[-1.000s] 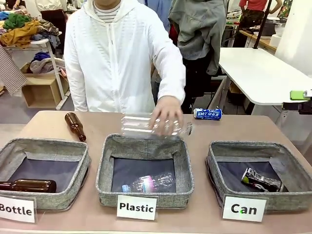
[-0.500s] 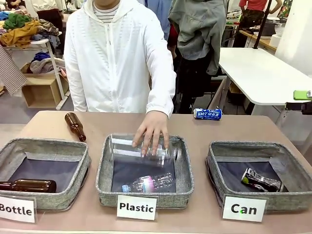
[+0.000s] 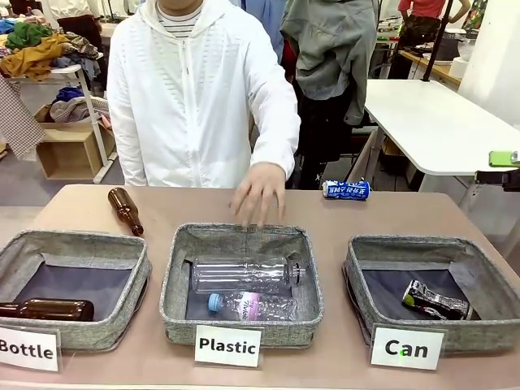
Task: Sort the can waste into the basket.
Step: Pick up the can waste from the table and place it in the right Fabric basket.
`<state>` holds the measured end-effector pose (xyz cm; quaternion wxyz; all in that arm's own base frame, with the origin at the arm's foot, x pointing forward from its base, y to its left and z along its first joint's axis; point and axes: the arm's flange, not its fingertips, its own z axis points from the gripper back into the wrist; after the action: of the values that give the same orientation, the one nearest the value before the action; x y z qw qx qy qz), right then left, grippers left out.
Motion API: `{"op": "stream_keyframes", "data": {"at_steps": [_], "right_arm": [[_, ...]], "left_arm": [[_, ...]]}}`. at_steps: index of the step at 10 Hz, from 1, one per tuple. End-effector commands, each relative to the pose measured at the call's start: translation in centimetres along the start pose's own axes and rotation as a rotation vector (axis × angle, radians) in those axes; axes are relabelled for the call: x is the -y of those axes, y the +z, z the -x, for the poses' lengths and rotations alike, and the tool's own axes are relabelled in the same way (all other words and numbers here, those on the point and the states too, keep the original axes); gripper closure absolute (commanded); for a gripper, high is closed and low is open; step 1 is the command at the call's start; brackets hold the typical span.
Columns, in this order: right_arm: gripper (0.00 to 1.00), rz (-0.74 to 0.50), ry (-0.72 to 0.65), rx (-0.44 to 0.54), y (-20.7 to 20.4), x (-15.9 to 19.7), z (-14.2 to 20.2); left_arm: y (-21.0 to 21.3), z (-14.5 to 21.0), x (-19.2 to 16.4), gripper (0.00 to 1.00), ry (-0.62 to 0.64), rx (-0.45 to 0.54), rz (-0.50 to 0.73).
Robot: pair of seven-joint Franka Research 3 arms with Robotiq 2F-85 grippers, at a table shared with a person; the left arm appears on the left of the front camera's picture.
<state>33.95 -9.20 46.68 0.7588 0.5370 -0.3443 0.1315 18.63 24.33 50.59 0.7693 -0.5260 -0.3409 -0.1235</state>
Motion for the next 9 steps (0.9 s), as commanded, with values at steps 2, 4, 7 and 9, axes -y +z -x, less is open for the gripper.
{"op": "stream_keyframes", "data": {"at_steps": [2, 4, 7, 9], "right_arm": [[0.00, 0.170, 0.241, -0.258, -2.1, -0.6, -5.1], [0.00, 0.441, 0.283, -0.593, -6.1, -0.6, -13.9], [0.00, 0.815, 0.436, -0.988, -12.8, 2.4, -22.3], [0.00, 0.874, 0.598, -1.179, -16.6, 3.1, -24.5]], "left_arm": [[0.1, -0.4, 0.3, 0.00, 0.012, 0.011, 0.011], [0.1, -0.4, 0.3, 0.00, 0.012, 0.011, 0.011], [0.1, -0.4, 0.3, 0.00, 0.012, 0.011, 0.011], [0.1, -0.4, 0.3, 0.00, 0.012, 0.011, 0.011]]}}
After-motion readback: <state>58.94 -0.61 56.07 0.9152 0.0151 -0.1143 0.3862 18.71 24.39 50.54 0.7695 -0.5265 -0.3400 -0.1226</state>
